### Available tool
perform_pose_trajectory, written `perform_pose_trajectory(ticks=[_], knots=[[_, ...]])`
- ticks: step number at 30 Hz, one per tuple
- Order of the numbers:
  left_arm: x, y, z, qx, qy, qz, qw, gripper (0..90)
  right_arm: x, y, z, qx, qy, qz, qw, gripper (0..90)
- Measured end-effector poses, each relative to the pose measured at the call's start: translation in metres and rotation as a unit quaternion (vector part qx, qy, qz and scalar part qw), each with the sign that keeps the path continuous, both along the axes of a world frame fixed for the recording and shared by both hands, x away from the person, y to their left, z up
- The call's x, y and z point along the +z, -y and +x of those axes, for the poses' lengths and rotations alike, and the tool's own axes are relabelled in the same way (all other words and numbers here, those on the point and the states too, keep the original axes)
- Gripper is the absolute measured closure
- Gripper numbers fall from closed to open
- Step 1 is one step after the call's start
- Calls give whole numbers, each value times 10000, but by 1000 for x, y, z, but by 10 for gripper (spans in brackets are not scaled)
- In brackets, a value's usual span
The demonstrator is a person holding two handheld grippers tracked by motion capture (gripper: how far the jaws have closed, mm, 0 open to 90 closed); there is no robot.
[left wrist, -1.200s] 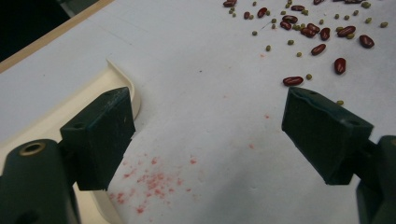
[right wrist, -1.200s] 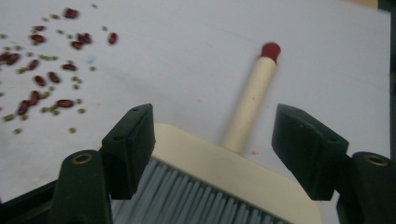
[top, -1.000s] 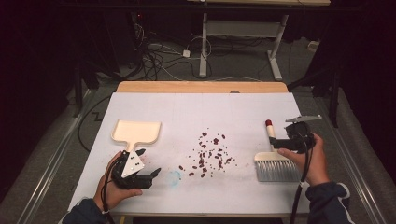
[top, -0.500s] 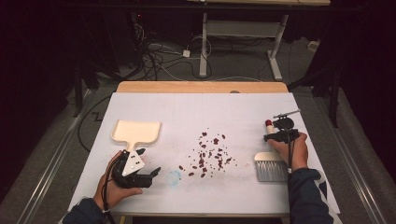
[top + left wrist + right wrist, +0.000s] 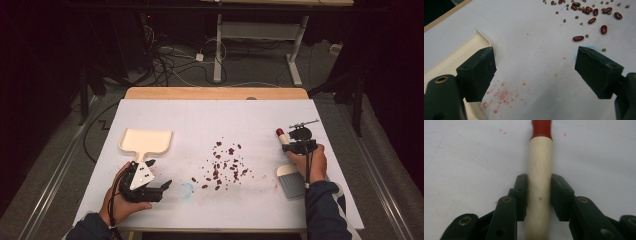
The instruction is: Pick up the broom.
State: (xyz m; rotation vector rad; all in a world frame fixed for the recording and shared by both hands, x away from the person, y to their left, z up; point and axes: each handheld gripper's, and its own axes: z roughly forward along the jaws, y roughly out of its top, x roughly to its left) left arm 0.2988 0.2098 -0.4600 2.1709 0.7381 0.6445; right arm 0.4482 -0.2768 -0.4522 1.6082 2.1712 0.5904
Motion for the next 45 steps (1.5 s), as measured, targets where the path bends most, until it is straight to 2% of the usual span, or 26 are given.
perform_pose_trajectory(ticks=[5,9,13,17,18,19,20,21,23,24,25,26,27,28,29,30,31,32,33,34,36,37,38,40,42,45], knots=[[0,1,1,-24,7,39,10000,170,1,2,-3,138,116,39,9998,702],[2,0,0,16,21,-49,10000,170,13,7,-13,304,541,198,9979,704],[8,1,0,33,23,-298,9995,170,27,13,-30,455,1068,438,9923,705],[17,7,-1,-36,51,-571,9983,181,43,17,-52,585,1559,663,9838,706],[25,15,-2,-129,30,-814,9966,182,46,17,-57,624,1648,706,9818,706],[29,21,-1,-228,20,-911,9956,183,49,17,-63,647,1747,740,9797,706],[29,21,-1,-228,20,-911,9956,184,52,17,-68,676,1816,795,9778,706],[36,37,-1,-508,-68,-1026,9934,183,55,17,-73,697,1895,845,9758,706],[43,57,-1,-768,-171,-1179,9899,180,61,17,-83,721,2041,943,9717,706],[43,57,-1,-768,-171,-1179,9899,180,64,17,-87,751,2121,1001,9692,706],[47,69,-1,-928,-205,-1241,9877,180,67,16,-92,765,2204,1065,9666,706],[56,96,-2,-1269,-226,-1357,9823,180,71,14,-96,774,2269,1104,9645,706],[56,96,-2,-1269,-226,-1357,9823,180,75,12,-100,791,2355,1125,9621,706],[63,124,-4,-1593,-275,-1469,9758,182,78,8,-104,807,2433,1139,9599,706],[63,124,-4,-1593,-275,-1469,9758,189,82,5,-109,807,2552,1139,9568,706],[67,153,-4,-1833,-303,-1501,9710,192,85,0,-113,836,2635,1144,9542,706],[67,166,-3,-1944,-329,-1553,9680,196,88,-5,-116,854,2738,1148,9511,706],[66,178,-2,-1998,-342,-1567,9666,203,90,-10,-120,861,2843,1149,9479,706],[65,190,-1,-1983,-351,-1562,9670,206,92,-15,-124,885,2906,1127,9460,705],[65,190,-1,-1983,-351,-1562,9670,213,94,-21,-127,920,2991,1137,9430,705],[61,207,3,-2044,-495,-1674,9632,236,96,-31,-134,976,3111,1125,9386,705],[57,219,5,-2043,-476,-1710,9627,262,97,-35,-136,1048,3135,1128,9370,705],[55,224,6,-2080,-501,-1755,9610,292,98,-39,-139,1075,3196,1147,9344,705],[51,231,7,-2044,-523,-1712,9624,325,100,-46,-144,1105,3270,1159,9314,705],[49,233,8,-2050,-558,-1754,9613,362,101,-52,-150,1110,3415,1232,9251,704],[48,234,9,-1912,-537,-1992,9596,438,102,-62,-161,1155,3624,1326,9153,704]])
